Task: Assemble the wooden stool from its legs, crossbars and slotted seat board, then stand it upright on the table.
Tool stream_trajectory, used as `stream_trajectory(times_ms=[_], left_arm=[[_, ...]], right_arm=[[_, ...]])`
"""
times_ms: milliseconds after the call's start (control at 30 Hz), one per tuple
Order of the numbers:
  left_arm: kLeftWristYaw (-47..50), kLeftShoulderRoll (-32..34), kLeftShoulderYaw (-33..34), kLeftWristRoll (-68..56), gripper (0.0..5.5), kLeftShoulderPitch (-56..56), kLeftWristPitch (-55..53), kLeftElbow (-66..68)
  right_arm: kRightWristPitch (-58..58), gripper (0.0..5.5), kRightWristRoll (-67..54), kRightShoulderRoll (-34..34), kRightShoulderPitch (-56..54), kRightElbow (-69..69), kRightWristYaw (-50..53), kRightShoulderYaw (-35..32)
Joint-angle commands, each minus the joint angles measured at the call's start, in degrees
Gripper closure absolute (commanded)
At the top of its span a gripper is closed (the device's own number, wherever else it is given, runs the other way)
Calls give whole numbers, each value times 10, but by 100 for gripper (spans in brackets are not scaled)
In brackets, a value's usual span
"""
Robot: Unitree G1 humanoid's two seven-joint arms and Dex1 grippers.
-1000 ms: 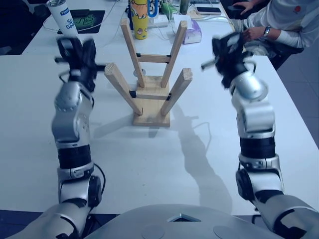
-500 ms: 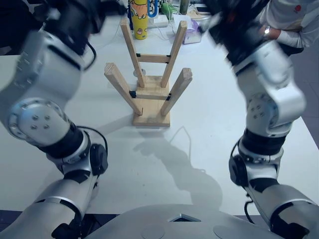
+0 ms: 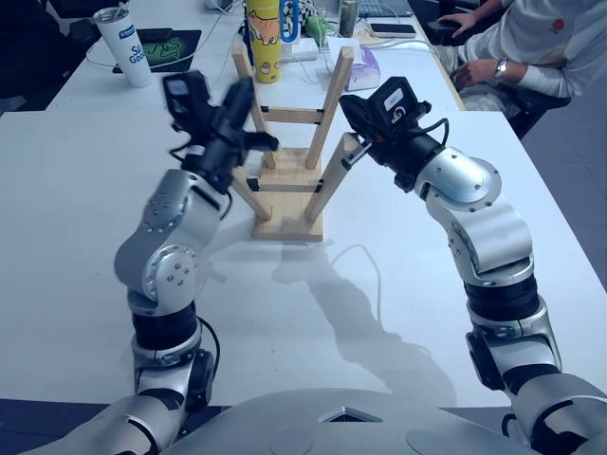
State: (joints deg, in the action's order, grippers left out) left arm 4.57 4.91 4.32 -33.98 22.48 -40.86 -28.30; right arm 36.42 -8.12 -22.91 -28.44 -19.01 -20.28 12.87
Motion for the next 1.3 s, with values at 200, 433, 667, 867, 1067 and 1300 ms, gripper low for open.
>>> stream_trajectory(times_ms=[200,433,667,867,1067,1300], left_arm=[[35,34,119,-77,549,185,10,-50],[47,121,169,-92,549,253,-11,-40],[32,129,127,-72,549,167,-47,17],[-36,101,-55,13,549,-99,-45,113],[-36,85,-10,22,549,-52,8,92],[-12,93,88,-20,549,86,30,26]], right_arm=[[-90,550,-31,94,-94,0,76,-130],[-138,550,-59,114,-188,-12,105,-186],[-81,550,-62,83,-128,8,35,-99],[-15,550,21,-31,8,46,-69,52],[-21,550,33,-24,-6,55,-58,50],[-105,550,19,43,-72,27,13,-50]])
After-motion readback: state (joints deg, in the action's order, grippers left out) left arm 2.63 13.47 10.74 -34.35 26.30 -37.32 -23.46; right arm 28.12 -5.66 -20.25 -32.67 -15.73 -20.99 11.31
